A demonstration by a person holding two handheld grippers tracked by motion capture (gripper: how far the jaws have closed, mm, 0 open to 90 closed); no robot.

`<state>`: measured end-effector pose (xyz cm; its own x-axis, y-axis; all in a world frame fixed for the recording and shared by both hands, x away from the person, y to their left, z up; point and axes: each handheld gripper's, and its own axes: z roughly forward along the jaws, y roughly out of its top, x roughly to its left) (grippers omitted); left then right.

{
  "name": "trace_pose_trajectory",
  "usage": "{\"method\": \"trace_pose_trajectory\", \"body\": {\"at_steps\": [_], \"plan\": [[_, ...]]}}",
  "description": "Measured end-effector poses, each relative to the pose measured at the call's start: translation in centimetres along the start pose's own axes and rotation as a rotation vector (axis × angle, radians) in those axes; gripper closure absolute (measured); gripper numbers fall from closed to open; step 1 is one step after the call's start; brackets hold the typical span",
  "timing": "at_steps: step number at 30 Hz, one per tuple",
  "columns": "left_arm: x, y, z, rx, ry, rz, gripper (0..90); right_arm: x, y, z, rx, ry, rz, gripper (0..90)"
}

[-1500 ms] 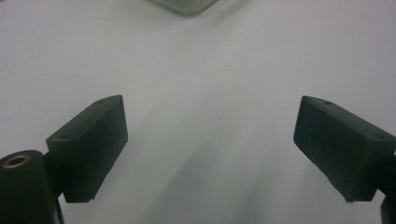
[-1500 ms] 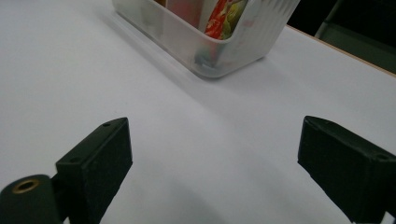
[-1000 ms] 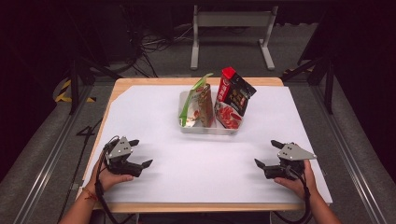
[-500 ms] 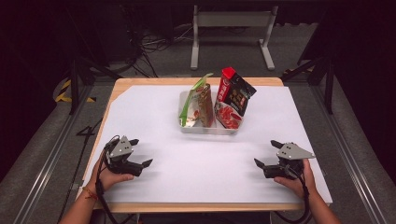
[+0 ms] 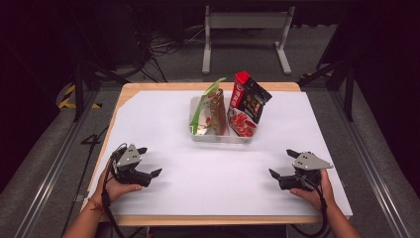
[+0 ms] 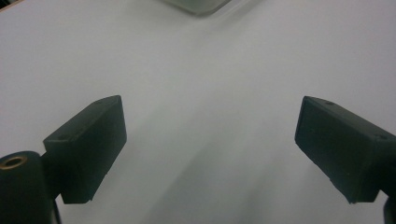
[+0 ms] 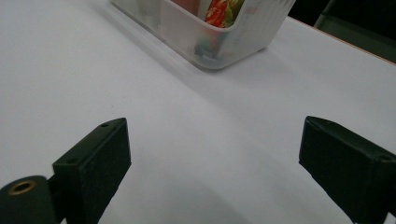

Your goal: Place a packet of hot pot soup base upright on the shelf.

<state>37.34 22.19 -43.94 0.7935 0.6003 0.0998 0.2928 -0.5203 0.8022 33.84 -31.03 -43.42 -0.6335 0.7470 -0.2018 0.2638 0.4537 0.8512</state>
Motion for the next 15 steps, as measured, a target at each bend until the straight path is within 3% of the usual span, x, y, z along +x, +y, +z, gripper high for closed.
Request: {"method": "trace_pose_trajectory", "body": {"at_steps": [15], "plan": [[0.04, -0.05, -0.11, -0.004, 0.0, -0.01, 9.7, 0.03, 0.1, 0.13, 0.002, 0.006, 0.004, 9.0]]}}
